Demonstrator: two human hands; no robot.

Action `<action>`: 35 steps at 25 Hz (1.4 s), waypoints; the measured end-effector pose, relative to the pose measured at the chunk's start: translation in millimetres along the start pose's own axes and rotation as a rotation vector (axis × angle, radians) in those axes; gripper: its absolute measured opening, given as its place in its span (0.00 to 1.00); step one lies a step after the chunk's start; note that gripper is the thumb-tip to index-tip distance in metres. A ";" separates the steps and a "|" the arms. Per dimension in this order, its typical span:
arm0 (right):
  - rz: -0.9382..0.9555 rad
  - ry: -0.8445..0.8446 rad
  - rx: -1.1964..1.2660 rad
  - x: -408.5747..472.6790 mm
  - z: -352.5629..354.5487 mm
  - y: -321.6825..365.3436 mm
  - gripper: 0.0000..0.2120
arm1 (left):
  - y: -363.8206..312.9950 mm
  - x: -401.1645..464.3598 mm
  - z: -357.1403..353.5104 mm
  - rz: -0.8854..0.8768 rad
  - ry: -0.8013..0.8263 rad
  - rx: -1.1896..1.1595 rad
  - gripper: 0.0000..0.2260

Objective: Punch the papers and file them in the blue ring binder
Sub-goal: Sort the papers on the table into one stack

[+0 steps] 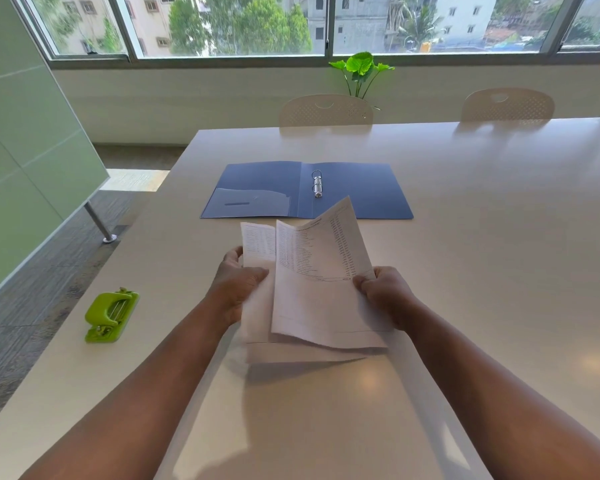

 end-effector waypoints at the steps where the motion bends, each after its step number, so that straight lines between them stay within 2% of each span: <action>1: 0.001 0.007 0.008 -1.4 0.0 1.0 0.06 | -12.5 -1.1 2.5 -0.072 -0.005 0.086 0.29; 5: -0.007 0.025 0.038 -2.6 -0.8 2.5 0.06 | -65.8 -10.4 7.1 -0.315 0.040 0.390 0.28; 8: -0.021 0.000 0.056 -1.5 -0.1 1.0 0.07 | -92.1 -23.7 6.9 -0.396 0.078 0.579 0.32; 11: -0.021 -0.017 0.059 -2.0 1.0 3.2 0.07 | -114.8 -43.4 1.0 -0.482 0.103 0.688 0.30; 13: -0.022 -0.013 0.062 -2.4 0.2 3.8 0.06 | -125.5 -54.0 -1.9 -0.506 0.156 0.650 0.29; 17: -0.045 0.005 0.096 -8.1 -0.1 6.9 0.06 | -139.9 -63.5 -5.8 -0.502 0.312 0.379 0.26; 21: -0.089 0.059 0.167 -16.6 -0.1 7.3 0.06 | -139.6 -57.9 -8.5 -0.470 0.362 0.197 0.23; 23: -0.127 0.093 0.247 -20.6 -2.0 5.8 0.09 | -129.7 -43.8 -4.0 -0.422 0.313 0.136 0.21; 28: -0.136 0.209 0.553 -34.0 -9.1 17.4 0.06 | -84.3 -6.9 10.5 -0.248 0.149 0.162 0.18; 35: -0.053 0.228 0.712 -48.0 -5.8 33.0 0.08 | -48.7 5.0 8.9 -0.147 0.078 0.131 0.11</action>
Point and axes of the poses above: each hand's wrist, its own x-axis towards the middle knuckle, its own z-axis out of the back of the hand, y = z × x, the point moved 10 cm from there along x, towards the middle knuckle, and after that the axes turned 3 degrees about -y, right-handed, at the moved point
